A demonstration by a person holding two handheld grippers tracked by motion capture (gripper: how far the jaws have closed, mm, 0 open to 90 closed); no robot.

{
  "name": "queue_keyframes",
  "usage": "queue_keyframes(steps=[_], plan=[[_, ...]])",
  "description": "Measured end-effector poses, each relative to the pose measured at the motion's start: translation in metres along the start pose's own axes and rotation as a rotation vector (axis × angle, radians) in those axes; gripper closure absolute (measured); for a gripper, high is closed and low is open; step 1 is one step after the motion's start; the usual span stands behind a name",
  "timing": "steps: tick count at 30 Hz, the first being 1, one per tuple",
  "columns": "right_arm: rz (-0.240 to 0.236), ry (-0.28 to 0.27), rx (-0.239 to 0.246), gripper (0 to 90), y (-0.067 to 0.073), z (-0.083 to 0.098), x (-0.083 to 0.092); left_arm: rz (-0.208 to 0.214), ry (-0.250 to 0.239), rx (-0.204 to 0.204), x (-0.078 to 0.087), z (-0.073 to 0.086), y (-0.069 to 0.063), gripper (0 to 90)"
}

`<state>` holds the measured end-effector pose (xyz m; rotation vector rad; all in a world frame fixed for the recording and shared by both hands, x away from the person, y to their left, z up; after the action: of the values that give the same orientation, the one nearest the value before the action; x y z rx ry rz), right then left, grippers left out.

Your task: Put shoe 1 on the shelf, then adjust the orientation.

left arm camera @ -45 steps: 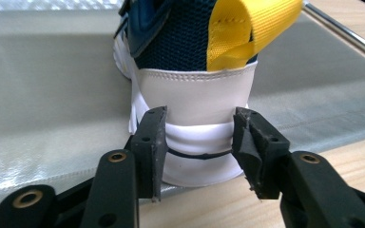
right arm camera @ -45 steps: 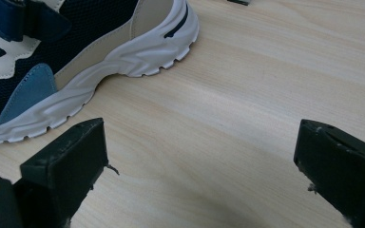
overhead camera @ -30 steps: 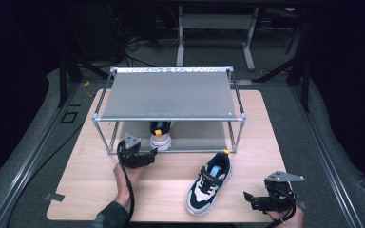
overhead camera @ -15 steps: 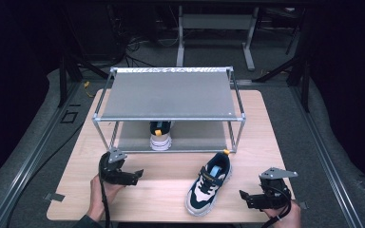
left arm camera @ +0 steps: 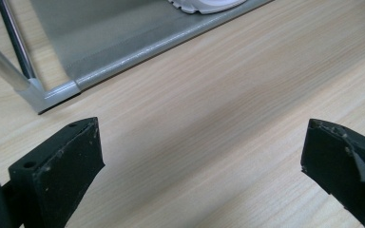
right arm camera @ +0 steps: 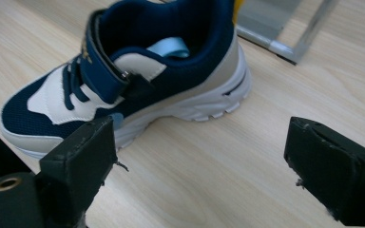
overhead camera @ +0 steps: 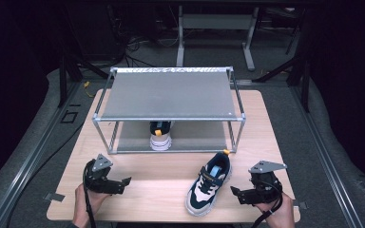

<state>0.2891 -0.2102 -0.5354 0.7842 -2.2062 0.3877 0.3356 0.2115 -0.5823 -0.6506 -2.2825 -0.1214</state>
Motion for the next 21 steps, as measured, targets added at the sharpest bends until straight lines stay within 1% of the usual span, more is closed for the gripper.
queue_keyframes(steps=[2, 3, 4, 5, 6, 7, 11, 12, 15, 16, 19, 21], plan=[[0.018, 0.008, 0.009, 10.0, 0.001, -0.004, 0.001, 0.002, 0.004, -0.001, 0.001, 0.001, 0.0, 0.0], [0.003, 0.003, 0.016, 10.0, 0.003, -0.008, 0.0, 0.002, 0.006, -0.003, 0.001, 0.001, 0.0, 0.0], [0.016, 0.019, 0.026, 10.0, 0.004, -0.01, 0.0, 0.008, 0.007, -0.004, 0.001, 0.002, -0.001, 0.0], [-0.017, 0.002, 0.029, 10.0, 0.007, -0.014, -0.002, 0.009, 0.006, 0.002, 0.001, 0.002, -0.001, 0.0], [0.004, 0.023, 0.044, 10.0, 0.009, -0.017, -0.002, 0.01, 0.005, 0.004, 0.0, 0.003, -0.001, 0.0], [-0.012, 0.011, 0.048, 10.0, 0.011, -0.02, -0.004, 0.015, 0.006, 0.006, 0.0, 0.004, -0.002, 0.0], [-0.039, 0.024, 0.077, 10.2, 0.019, -0.032, -0.011, 0.023, 0.019, -0.004, -0.002, 0.008, -0.005, 0.0], [-0.04, 0.029, 0.086, 10.3, 0.021, -0.035, -0.013, 0.025, 0.019, -0.002, -0.002, 0.009, -0.006, 0.0], [-0.065, 0.051, 0.117, 13.2, 0.026, -0.043, -0.022, 0.032, 0.018, -0.007, -0.001, 0.01, -0.008, 0.0], [-0.082, 0.052, 0.119, 13.8, 0.028, -0.045, -0.025, 0.033, 0.015, -0.007, -0.001, 0.01, -0.01, 0.0], [-0.083, 0.083, 0.151, 16.2, 0.031, -0.051, -0.032, 0.042, 0.022, -0.024, 0.0, 0.01, -0.012, 0.0], [-0.101, 0.101, 0.18, 19.3, 0.035, -0.055, -0.038, 0.046, 0.019, -0.024, 0.001, 0.009, -0.013, 0.0]])
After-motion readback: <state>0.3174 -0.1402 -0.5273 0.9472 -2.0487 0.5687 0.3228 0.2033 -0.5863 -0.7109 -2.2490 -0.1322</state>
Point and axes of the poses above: each handheld gripper's, and its own axes: x roughly backward along the jaws, z roughly out of its underside, y roughly to its left, the point moved 8 cm from there along -x, roughly forward along the jaws, and after that the axes turned 7 degrees about x, right-handed, at the moved point
